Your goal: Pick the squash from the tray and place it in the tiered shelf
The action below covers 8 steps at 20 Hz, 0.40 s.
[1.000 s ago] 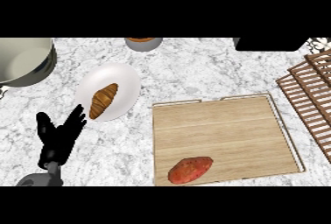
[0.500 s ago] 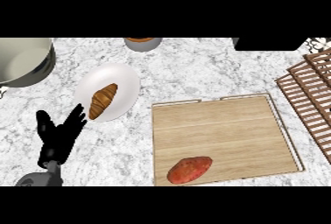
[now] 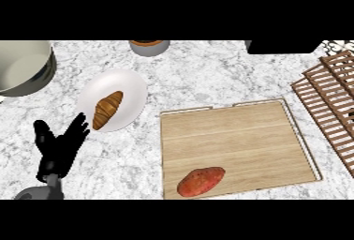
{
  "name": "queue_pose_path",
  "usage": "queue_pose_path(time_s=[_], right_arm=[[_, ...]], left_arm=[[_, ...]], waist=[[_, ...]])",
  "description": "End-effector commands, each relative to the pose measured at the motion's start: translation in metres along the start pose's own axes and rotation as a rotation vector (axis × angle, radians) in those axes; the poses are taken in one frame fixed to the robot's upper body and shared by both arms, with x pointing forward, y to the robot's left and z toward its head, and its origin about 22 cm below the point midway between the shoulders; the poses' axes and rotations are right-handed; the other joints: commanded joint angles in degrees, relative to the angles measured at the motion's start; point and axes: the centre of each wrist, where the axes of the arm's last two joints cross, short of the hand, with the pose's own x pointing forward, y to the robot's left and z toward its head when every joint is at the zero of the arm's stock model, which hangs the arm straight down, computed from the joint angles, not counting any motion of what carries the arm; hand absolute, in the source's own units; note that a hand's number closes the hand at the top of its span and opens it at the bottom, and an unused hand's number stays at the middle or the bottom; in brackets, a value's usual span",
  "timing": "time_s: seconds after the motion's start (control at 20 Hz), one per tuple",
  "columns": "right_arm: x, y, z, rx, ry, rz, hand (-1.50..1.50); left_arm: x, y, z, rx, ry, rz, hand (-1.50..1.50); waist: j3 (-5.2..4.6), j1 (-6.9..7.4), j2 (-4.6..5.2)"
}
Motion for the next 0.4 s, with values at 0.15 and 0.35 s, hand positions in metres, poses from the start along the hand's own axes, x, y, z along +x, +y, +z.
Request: queue_pose_path(time_s=[0.15,0.35], right_arm=[[-0.002,-0.085,-0.007,0.0,0.077,-0.025,-1.5],[-0.022,-0.114,0.004,0.038,0.062,-0.021,-1.5]], left_arm=[[-0.001,-0.004,0.011,0.011,0.01,0.004,0.0],[0.011,0.005,0.009,-0.006,0.006,-0.003,0.0]], waist=[[-0.05,-0.15,-0.24],[-0.04,0.01,-0.05]])
